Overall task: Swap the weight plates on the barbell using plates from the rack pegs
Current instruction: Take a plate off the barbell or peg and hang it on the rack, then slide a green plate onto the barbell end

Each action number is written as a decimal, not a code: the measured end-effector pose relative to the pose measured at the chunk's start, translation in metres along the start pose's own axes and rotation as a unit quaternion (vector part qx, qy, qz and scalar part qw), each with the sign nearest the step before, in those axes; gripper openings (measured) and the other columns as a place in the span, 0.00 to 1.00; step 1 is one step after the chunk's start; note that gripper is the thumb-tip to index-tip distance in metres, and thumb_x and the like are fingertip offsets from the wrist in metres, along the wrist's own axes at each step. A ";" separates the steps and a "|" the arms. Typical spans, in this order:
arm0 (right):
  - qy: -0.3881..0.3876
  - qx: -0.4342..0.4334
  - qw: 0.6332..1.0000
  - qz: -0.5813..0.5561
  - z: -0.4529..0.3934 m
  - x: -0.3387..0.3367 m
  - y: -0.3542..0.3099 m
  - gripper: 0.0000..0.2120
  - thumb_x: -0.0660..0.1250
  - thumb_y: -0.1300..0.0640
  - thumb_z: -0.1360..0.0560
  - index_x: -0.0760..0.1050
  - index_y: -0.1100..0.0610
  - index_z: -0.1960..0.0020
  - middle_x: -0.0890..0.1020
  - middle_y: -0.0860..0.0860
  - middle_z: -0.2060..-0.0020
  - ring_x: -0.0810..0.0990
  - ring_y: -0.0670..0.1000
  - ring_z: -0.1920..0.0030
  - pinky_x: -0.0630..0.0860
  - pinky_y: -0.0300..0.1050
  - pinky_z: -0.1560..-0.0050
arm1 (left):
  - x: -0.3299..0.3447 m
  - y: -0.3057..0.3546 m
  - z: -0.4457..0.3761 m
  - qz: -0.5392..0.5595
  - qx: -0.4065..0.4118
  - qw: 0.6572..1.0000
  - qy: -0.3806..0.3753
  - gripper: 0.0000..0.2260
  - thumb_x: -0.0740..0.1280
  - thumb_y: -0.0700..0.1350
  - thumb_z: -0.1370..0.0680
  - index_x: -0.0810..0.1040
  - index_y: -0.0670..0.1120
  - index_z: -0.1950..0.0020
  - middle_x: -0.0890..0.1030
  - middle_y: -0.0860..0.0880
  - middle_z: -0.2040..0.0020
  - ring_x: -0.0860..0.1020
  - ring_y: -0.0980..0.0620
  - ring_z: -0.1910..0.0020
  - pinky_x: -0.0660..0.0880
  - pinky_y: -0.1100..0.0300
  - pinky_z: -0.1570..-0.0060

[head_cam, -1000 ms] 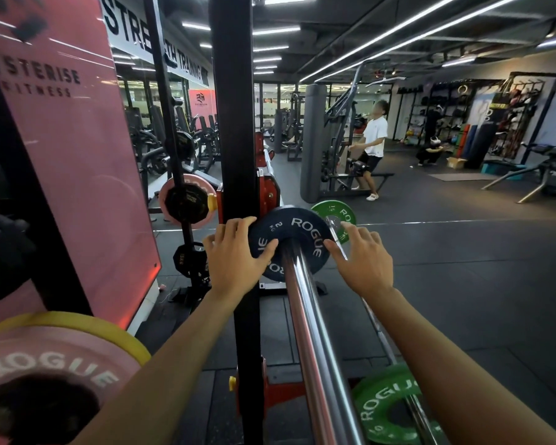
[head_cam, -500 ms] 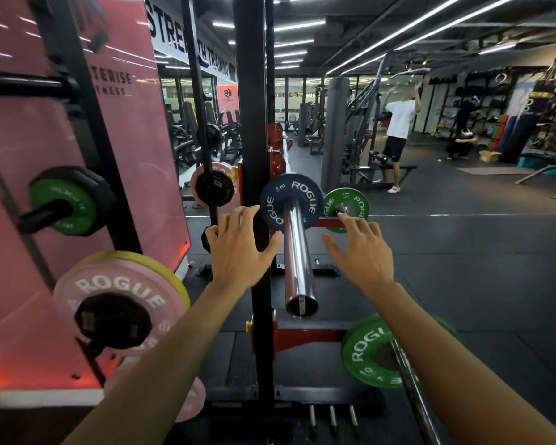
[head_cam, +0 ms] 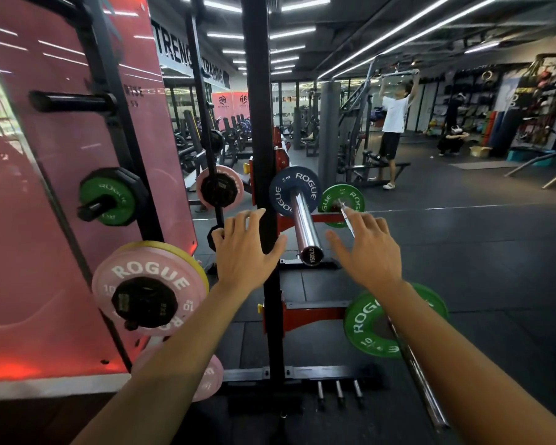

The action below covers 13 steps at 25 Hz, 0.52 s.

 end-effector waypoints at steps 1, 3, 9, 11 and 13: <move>0.002 -0.004 1.000 0.004 0.004 -0.007 -0.015 0.28 0.59 0.38 0.22 0.67 0.53 0.29 0.76 0.53 0.37 0.71 0.58 0.38 0.76 0.53 0.51 | -0.012 -0.008 0.007 -0.005 0.001 1.000 0.004 0.29 0.58 0.66 0.24 0.69 0.50 0.30 0.74 0.49 0.36 0.70 0.47 0.37 0.69 0.46 0.41; 0.009 -0.011 1.000 0.001 0.011 -0.013 -0.047 0.28 0.58 0.37 0.22 0.67 0.53 0.29 0.76 0.53 0.37 0.71 0.58 0.38 0.76 0.53 0.50 | -0.036 -0.030 0.024 -0.012 0.001 1.000 0.013 0.29 0.56 0.66 0.24 0.70 0.50 0.31 0.75 0.49 0.36 0.72 0.46 0.38 0.68 0.47 0.43; -0.029 -0.076 0.995 -0.059 0.054 0.024 -0.223 0.30 0.59 0.36 0.23 0.68 0.55 0.30 0.77 0.56 0.39 0.71 0.61 0.39 0.76 0.55 0.50 | -0.147 -0.179 0.109 -0.059 -0.124 0.990 0.013 0.29 0.58 0.67 0.26 0.71 0.52 0.32 0.74 0.49 0.35 0.71 0.42 0.36 0.68 0.42 0.40; -0.036 -0.123 0.989 -0.080 0.073 0.037 -0.287 0.30 0.61 0.37 0.24 0.70 0.58 0.32 0.78 0.57 0.41 0.74 0.63 0.44 0.76 0.55 0.52 | -0.184 -0.221 0.137 -0.077 -0.145 0.986 0.014 0.29 0.58 0.67 0.26 0.71 0.52 0.32 0.74 0.49 0.34 0.70 0.42 0.36 0.67 0.44 0.39; -0.042 -0.167 0.979 -0.110 0.086 0.045 -0.345 0.29 0.63 0.38 0.24 0.72 0.59 0.33 0.79 0.58 0.43 0.75 0.63 0.45 0.77 0.56 0.52 | -0.222 -0.253 0.161 -0.095 -0.157 0.982 0.038 0.29 0.57 0.67 0.25 0.71 0.51 0.31 0.74 0.49 0.35 0.71 0.43 0.37 0.67 0.46 0.40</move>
Point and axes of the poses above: each hand's wrist, its own z-axis away from the middle knuckle, its own x-axis out of the palm, y = z × x, the point moved 8 cm from there along -z, towards the middle knuckle
